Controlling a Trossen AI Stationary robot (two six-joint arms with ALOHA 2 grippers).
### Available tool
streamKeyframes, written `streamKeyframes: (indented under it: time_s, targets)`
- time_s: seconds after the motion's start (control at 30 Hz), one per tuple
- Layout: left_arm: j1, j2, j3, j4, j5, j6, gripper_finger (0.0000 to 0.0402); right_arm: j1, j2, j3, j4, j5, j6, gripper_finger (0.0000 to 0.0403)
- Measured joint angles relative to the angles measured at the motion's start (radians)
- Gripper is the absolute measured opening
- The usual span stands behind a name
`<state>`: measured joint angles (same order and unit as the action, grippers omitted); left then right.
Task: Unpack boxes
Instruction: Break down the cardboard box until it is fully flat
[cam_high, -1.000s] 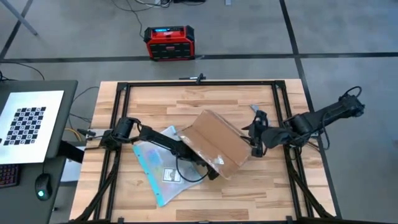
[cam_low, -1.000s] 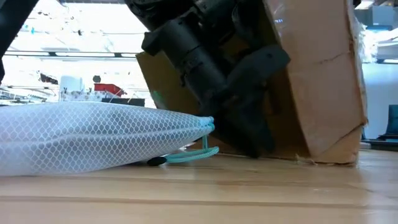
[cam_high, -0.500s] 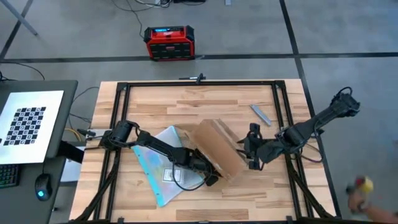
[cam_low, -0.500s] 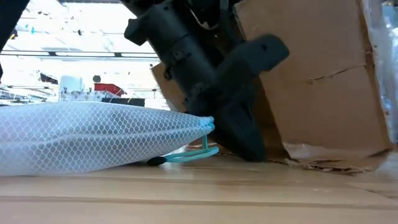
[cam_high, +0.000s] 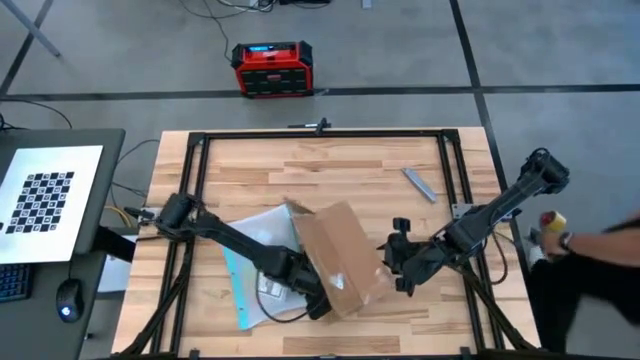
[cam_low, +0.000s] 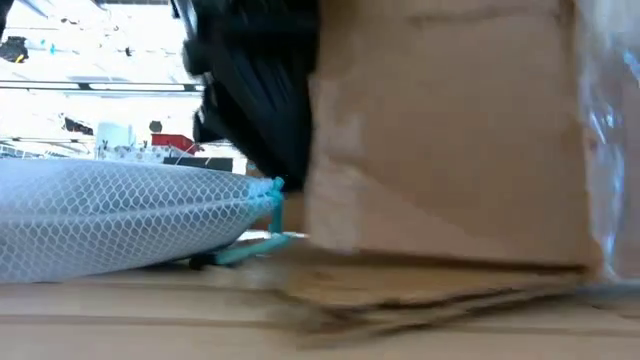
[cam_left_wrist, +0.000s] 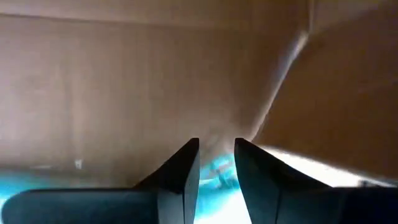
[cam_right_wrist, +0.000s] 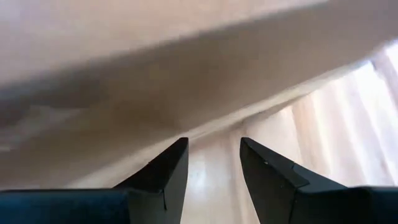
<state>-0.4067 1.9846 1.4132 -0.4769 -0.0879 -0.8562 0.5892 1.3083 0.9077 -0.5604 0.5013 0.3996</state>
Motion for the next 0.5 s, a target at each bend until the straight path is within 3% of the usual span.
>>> streamKeyframes:
  time_s: [0.27, 0.5]
  targets:
    - [-0.072, -0.161, 0.0, -0.227, -0.059, -0.092, 0.0082, -0.002, 0.051, 0.0, 0.003, 0.012, 0.06, 0.0138]
    - [-0.159, -0.33, 0.001, -0.447, -0.213, -0.214, 0.0082, 0.008, 0.039, 0.083, -0.094, 0.018, 0.066, 0.0138]
